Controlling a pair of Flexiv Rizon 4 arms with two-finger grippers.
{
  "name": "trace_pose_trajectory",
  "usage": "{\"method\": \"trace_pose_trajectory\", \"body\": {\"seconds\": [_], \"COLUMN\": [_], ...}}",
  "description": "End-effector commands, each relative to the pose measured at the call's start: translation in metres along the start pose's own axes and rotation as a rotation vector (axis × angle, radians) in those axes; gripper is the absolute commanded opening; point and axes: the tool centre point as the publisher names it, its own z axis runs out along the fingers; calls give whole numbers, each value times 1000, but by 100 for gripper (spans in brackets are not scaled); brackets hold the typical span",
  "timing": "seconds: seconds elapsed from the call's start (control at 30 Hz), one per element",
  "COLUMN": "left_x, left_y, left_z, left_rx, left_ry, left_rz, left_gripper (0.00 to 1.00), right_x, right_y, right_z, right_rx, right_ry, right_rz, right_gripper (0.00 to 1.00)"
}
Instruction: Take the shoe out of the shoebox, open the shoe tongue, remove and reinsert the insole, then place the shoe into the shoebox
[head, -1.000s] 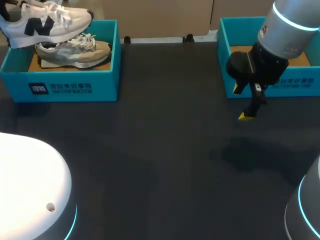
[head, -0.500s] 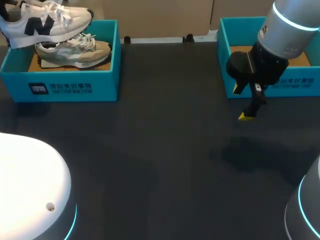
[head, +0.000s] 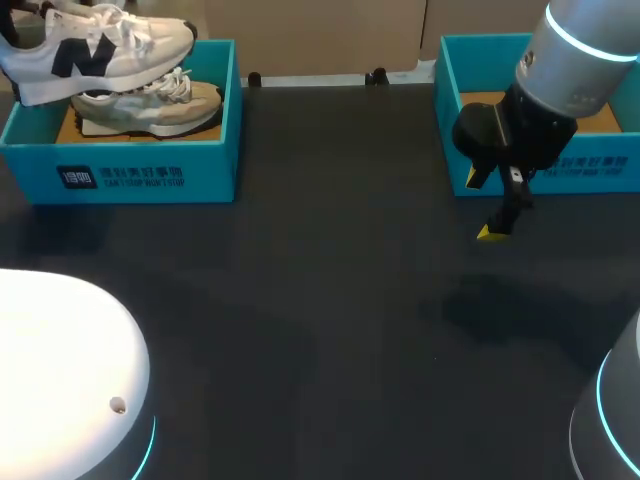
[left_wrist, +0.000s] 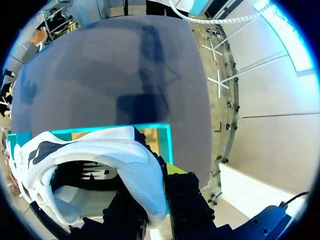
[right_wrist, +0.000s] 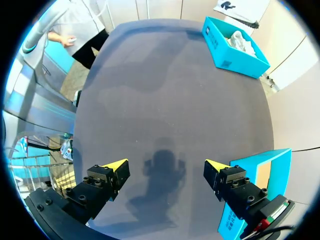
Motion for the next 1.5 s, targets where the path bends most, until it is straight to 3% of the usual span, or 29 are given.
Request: {"method": "trace_pose_trajectory", "body": {"seconds": [0.03, 0.83, 1.17, 1.5], "left_x": [-12, -89, -119, -166], "left_y": [-25, -85, -106, -143], "left_z": [-8, -34, -35, -32], "left_rx": [-28, -14, -7, -15], "left_ry": [13, 79, 50, 73], "left_rz": [-2, 3, 41, 65], "left_gripper": [0, 0, 0, 0], "right_x": [0, 0, 0, 0], "right_y": [0, 0, 0, 0], "right_z": [1, 1, 1, 1], "right_rx": [1, 1, 1, 1], "right_ry": [1, 1, 1, 1], "right_rz": [0, 0, 0, 0], "right_gripper": [100, 100, 100, 100]}}
